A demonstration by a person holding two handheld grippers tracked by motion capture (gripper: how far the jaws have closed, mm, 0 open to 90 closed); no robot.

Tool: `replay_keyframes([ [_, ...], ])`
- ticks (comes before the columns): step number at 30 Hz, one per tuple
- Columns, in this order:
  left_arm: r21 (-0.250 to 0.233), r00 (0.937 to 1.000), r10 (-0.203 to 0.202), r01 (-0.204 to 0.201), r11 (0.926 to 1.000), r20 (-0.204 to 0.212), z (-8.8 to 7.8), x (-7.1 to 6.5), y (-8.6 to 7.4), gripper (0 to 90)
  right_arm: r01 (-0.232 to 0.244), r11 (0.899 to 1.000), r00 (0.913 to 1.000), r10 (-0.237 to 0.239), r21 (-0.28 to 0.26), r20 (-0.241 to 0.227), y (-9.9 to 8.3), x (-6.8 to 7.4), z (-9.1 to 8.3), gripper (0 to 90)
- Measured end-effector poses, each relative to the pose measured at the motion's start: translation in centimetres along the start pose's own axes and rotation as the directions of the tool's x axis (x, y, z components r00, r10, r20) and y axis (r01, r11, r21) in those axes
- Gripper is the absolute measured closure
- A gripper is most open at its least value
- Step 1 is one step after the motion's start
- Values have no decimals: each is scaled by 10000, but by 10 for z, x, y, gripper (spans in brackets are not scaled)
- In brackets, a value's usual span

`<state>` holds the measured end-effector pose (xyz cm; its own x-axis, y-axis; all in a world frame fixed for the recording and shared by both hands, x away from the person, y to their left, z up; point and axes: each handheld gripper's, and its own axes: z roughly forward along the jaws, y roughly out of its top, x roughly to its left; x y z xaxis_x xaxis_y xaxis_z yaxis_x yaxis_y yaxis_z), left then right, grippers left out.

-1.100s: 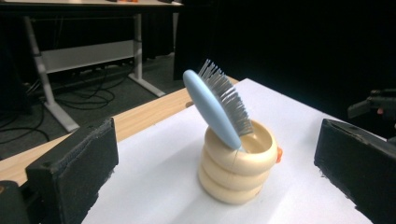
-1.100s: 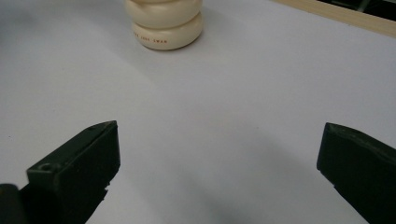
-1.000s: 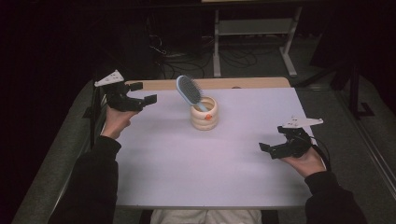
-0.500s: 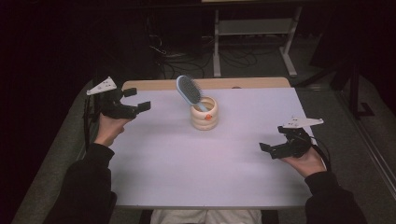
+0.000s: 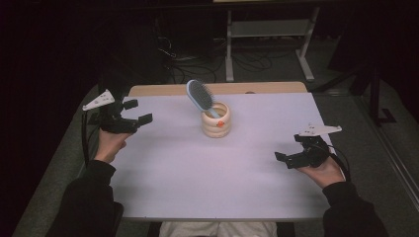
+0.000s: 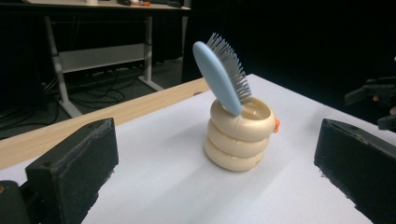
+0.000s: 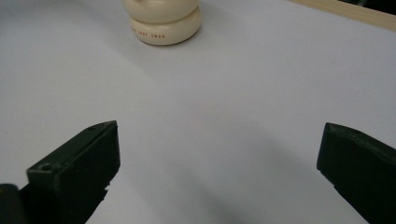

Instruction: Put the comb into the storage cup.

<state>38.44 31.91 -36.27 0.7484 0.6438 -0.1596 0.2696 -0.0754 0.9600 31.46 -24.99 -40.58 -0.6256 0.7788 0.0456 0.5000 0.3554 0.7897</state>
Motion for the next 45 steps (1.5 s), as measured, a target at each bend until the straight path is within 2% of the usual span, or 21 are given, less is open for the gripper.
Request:
replay_keyframes([
  [2,-44,9999,-129,129,9999,19,-1,0,-5,0,-9,10000,10000,9,5,2,0,0,0,0],
  [11,137,9999,-120,121,9998,-41,-7,-3,-20,0,-119,9999,9999,119,75,0,-4,1,-1,0],
  [15,61,9991,94,-92,9999,-418,-15,-3,-27,0,-142,9999,9999,142,23,20,-6,0,-3,0],
  [23,-276,9967,-226,205,9994,-773,-33,3,-41,0,-234,9997,9997,234,-45,46,-8,0,-6,0],
  [28,-446,9945,-251,207,9988,-1019,-40,3,-53,0,-234,9997,9997,235,-97,67,-9,0,-7,0],
  [32,-327,9936,-229,193,9993,-1108,-42,3,-60,0,-245,9997,9997,245,-53,65,-9,0,-7,0],
  [35,-363,9934,-396,359,9987,-1077,-44,3,-65,0,-241,9997,9997,242,-96,79,-10,0,-8,0],
  [45,133,9891,-165,186,9997,-1464,-47,-3,-76,0,-346,9993,9993,348,-101,138,-15,0,-11,0],
])
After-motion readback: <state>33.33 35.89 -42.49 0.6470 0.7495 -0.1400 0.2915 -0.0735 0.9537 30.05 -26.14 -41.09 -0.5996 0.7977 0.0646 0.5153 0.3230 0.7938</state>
